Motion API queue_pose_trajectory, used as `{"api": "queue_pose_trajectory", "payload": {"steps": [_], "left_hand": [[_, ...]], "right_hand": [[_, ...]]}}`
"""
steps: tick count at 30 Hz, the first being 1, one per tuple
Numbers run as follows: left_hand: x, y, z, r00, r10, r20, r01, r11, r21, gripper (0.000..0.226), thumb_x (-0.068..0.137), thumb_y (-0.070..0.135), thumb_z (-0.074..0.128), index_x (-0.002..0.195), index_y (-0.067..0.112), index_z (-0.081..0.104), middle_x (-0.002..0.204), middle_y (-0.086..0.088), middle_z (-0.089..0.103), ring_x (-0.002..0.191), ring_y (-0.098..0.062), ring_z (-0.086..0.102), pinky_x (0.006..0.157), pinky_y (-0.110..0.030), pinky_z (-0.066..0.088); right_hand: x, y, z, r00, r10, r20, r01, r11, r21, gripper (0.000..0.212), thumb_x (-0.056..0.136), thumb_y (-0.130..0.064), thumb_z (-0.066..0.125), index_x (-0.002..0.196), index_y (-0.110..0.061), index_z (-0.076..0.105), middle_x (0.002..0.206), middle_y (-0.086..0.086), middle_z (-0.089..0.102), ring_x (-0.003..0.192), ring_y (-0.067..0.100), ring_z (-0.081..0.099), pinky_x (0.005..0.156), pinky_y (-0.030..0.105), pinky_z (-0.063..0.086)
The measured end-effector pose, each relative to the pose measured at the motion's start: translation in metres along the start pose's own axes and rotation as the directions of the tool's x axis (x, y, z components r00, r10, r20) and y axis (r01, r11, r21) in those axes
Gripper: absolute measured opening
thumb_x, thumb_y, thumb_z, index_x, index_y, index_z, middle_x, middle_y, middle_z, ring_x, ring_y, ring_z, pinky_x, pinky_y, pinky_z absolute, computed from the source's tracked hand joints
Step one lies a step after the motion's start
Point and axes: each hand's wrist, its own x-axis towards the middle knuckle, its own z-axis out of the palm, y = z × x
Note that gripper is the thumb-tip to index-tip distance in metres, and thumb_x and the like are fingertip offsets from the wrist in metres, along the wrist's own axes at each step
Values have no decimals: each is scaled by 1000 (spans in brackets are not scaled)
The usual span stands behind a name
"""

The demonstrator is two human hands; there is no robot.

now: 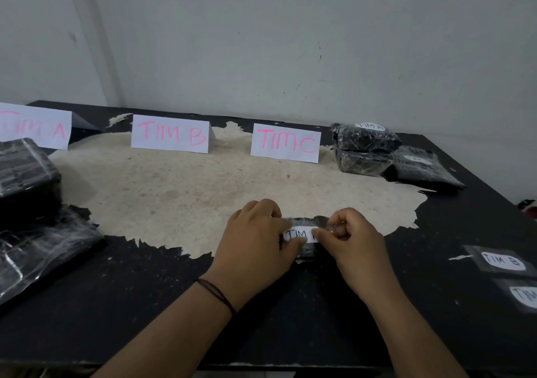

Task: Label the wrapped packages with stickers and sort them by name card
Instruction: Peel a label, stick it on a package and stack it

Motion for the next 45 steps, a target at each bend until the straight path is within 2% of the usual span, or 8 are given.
{"api": "queue_pose_trajectory", "payload": {"steps": [5, 14, 24, 27, 32, 38, 41, 45], "left_hand": [[11, -4, 4, 995, -60, 81, 67, 994, -92, 35, 82, 51, 61, 108, 30, 69, 99, 8, 55, 97, -9, 45, 84, -26, 43], [1, -7, 13, 998, -59, 24, 60, 997, -51, 39, 82, 55, 56, 115, 36, 64, 102, 14, 51, 96, -4, 40, 85, -26, 38], [-1, -6, 12, 997, -74, 18, 76, 991, -110, 35, 83, 52, 57, 114, 37, 65, 103, 13, 52, 100, -4, 41, 85, -20, 39], [-1, -7, 11, 996, -78, 39, 83, 987, -134, 37, 84, 51, 58, 116, 35, 64, 104, 14, 51, 100, -1, 39, 79, -7, 30], [-2, -11, 11, 991, -119, 59, 129, 971, -201, 39, 82, 48, 62, 117, 31, 64, 104, 18, 51, 99, 2, 40, 77, 2, 28], [-3, -15, 9, 971, -223, 86, 232, 966, -118, 63, 78, 60, 59, 130, 25, 53, 122, 12, 55, 112, -5, 47, 103, -25, 32], [-2, -14, 6, 963, -246, 110, 267, 926, -266, 48, 74, 54, 68, 113, 28, 61, 104, 15, 61, 90, 2, 54, 87, -22, 46], [-4, -14, 0, 951, -270, 153, 310, 834, -456, 49, 75, 41, 73, 119, 32, 54, 105, 17, 57, 94, 1, 56, 81, -16, 49]], "right_hand": [[-2, 1, 2, 1000, -4, -20, 3, 1000, -8, 13, 82, -25, 69, 85, -25, 57, 70, -4, 62, 65, 6, 59, 54, 13, 40], [-11, 0, 5, 997, -9, -75, 11, 1000, 26, 51, 84, -23, 68, 128, -25, 42, 76, -5, 60, 70, 3, 58, 63, 11, 40], [-10, 5, 0, 1000, 26, 15, -26, 999, -41, 86, 77, -41, 71, 145, -29, 19, 113, -6, 42, 101, 8, 48, 73, 14, 37], [-8, 5, -3, 995, 60, 78, -56, 997, -53, 81, 83, -37, 66, 147, -32, 16, 111, -8, 45, 99, 7, 51, 79, 20, 40], [-2, 3, -13, 971, 153, 186, -165, 985, 46, 72, 90, -25, 60, 146, -34, 15, 106, -13, 51, 89, -1, 53, 63, 12, 36], [2, 6, -16, 963, 194, 185, -206, 977, 52, 67, 86, -34, 64, 143, -30, 29, 106, -15, 55, 93, 0, 55, 69, 15, 41], [5, 6, -15, 966, 185, 179, -187, 982, -3, 60, 87, -33, 63, 141, -22, 38, 101, -14, 57, 90, 0, 54, 69, 13, 40], [3, 4, -14, 969, 169, 179, -179, 983, 44, 56, 87, -29, 64, 138, -19, 44, 100, -12, 61, 92, 1, 57, 73, 14, 42]]}}
